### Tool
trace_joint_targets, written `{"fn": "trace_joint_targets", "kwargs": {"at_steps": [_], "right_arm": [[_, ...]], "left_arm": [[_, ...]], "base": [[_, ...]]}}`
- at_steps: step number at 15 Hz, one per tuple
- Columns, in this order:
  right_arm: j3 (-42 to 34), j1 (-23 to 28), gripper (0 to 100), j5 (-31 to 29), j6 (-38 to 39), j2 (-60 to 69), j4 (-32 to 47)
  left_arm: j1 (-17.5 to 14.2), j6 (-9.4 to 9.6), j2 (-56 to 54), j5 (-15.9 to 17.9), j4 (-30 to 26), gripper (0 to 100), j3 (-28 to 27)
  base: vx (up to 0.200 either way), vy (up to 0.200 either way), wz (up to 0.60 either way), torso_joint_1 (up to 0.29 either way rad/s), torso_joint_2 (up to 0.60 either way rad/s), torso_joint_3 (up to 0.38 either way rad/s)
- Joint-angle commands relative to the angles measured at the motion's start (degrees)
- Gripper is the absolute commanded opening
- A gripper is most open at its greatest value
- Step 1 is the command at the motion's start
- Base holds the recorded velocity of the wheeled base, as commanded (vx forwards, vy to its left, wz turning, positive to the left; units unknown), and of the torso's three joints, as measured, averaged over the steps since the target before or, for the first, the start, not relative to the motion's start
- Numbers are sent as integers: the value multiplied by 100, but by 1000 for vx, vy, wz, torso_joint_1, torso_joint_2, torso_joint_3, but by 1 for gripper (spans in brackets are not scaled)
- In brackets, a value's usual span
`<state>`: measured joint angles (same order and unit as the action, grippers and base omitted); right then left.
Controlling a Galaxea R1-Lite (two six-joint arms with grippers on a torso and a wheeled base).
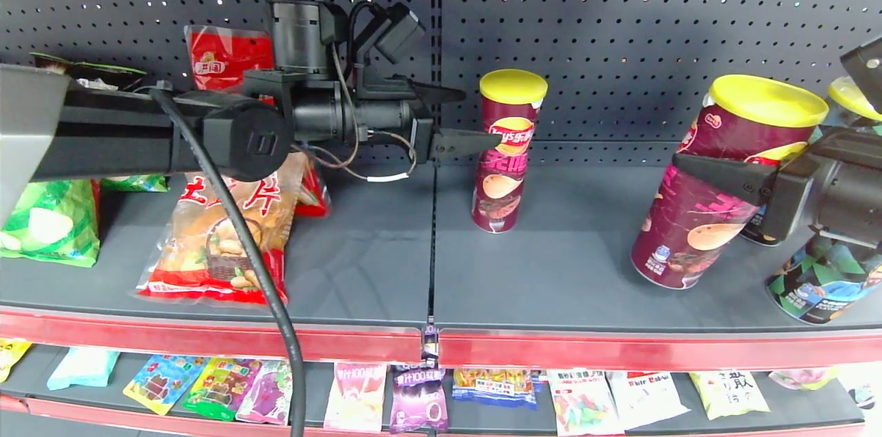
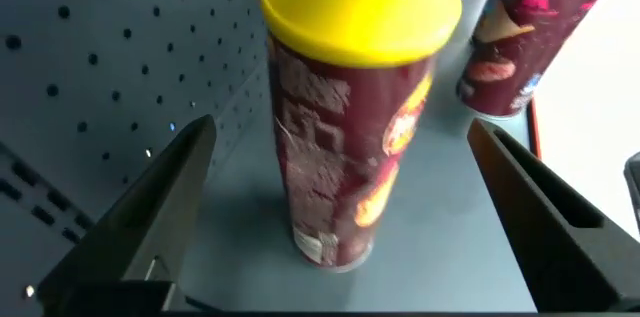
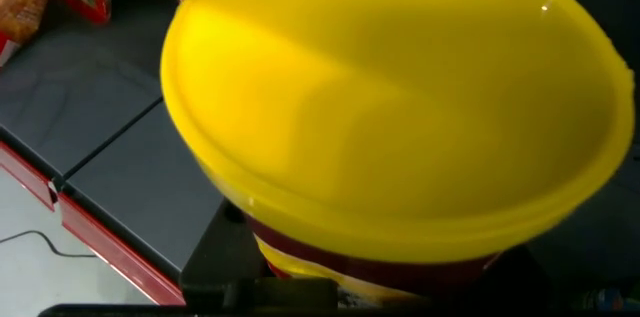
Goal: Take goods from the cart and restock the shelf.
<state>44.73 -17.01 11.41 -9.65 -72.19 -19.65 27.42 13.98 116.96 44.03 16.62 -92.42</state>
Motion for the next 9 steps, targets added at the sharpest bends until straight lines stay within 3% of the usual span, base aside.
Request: {"fn": "trace_joint_targets", "kwargs": {"at_steps": [1, 9], "right_arm": [[1, -4, 0, 2, -1, 21, -4], [-52, -4, 0, -60, -1, 39, -4]], "left_arm": [[9, -1, 196, 0, 0, 100, -207], [176, -10, 556, 53, -9, 100, -664]], "base": [[0, 0, 0, 0, 0, 0], [0, 0, 0, 0, 0, 0]]}}
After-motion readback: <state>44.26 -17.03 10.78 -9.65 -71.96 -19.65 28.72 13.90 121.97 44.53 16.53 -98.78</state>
